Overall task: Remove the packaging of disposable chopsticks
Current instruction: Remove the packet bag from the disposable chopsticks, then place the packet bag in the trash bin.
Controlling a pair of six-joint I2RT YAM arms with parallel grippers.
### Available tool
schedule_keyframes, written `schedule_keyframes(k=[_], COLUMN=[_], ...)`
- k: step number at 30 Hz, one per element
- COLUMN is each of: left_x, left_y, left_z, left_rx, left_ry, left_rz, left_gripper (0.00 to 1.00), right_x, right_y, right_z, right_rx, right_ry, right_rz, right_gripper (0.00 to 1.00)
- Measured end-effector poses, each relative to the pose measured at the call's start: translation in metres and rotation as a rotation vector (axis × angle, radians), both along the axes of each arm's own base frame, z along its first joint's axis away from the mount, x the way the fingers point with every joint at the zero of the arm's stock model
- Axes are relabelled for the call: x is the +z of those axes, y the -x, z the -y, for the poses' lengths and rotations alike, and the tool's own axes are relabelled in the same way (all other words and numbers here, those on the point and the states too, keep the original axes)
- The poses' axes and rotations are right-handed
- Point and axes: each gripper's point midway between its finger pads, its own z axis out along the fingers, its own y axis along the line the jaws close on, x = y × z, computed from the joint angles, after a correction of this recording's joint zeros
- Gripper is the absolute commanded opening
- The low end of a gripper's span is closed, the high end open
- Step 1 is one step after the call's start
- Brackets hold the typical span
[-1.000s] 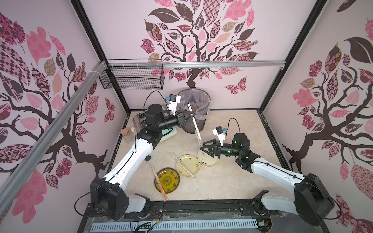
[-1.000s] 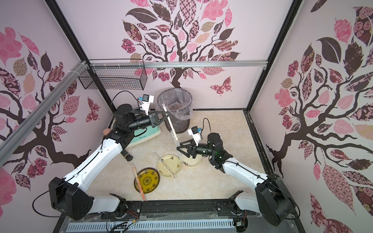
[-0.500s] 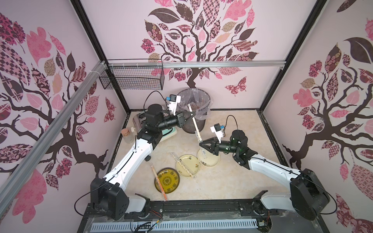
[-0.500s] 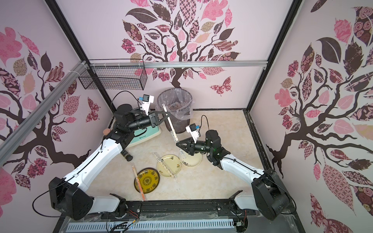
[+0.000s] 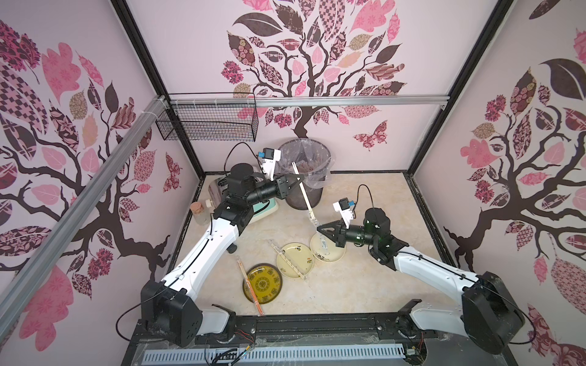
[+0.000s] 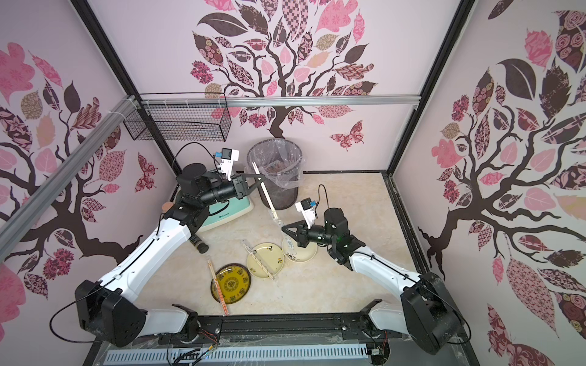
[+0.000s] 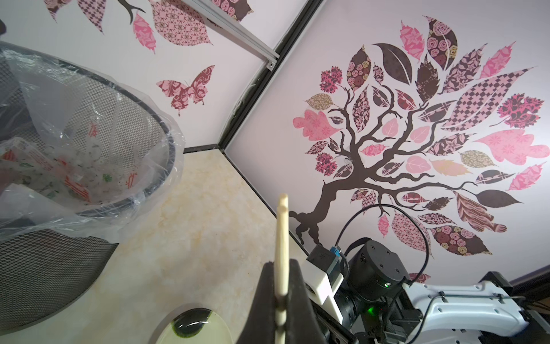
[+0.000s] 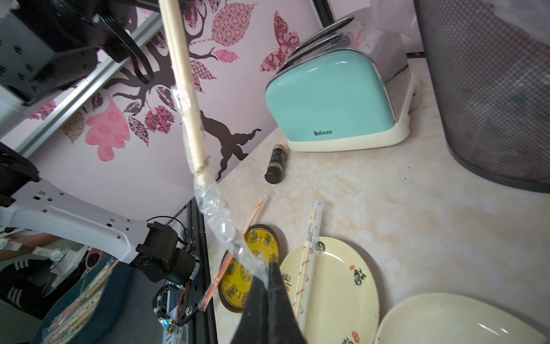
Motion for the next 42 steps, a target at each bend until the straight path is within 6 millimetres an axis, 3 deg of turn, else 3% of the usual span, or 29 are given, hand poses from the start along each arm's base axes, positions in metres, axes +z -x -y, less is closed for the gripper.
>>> schedule_keyframes(k=[6, 11, 13, 15, 22, 29, 34, 42], left_x=[-0.008, -0.029, -0.037, -0.041, -0.049, -0.078, -0.094, -0.102], left_y=[-0.014, -0.026, -0.025, -0.020, 0.015, 0.031, 0.034, 0.036], left_z=[-0.033, -0.057, -0.061, -0.062, -0.062, -0.060, -0.059, -0.060], left_rx=[0.107, 0.172, 0.177, 0.169, 0.102, 0.064, 0.047, 0.045], left_ry=[0.027, 0.051, 0.048, 0.045, 0.015, -0.030, -0.055, -0.090], left_rz=[-0.042, -0.114, -0.132, -0.139, -0.123, -0.129, -0.149, -0.145], left_gripper=[0.00, 0.00, 0.00, 0.00, 0.00, 0.00, 0.00, 0.00], right_x=[-0.007, -0.017, -0.011, 0.003, 0.098, 0.176, 0.203, 0.202], right_y=[-0.007, -0.015, -0.021, -0.029, -0.078, -0.141, -0.191, -0.272], right_z=[0.014, 0.023, 0.024, 0.023, 0.002, -0.007, -0.007, -0.035], right_rx=[-0.099, -0.168, -0.188, -0.206, -0.254, -0.319, -0.364, -0.362], right_ry=[0.073, 0.137, 0.147, 0.145, 0.082, 0.009, -0.050, -0.082], right_rz=[0.010, 0.007, 0.016, 0.039, 0.212, 0.352, 0.410, 0.454], right_gripper=[0.00, 0.00, 0.00, 0.00, 0.00, 0.00, 0.00, 0.00])
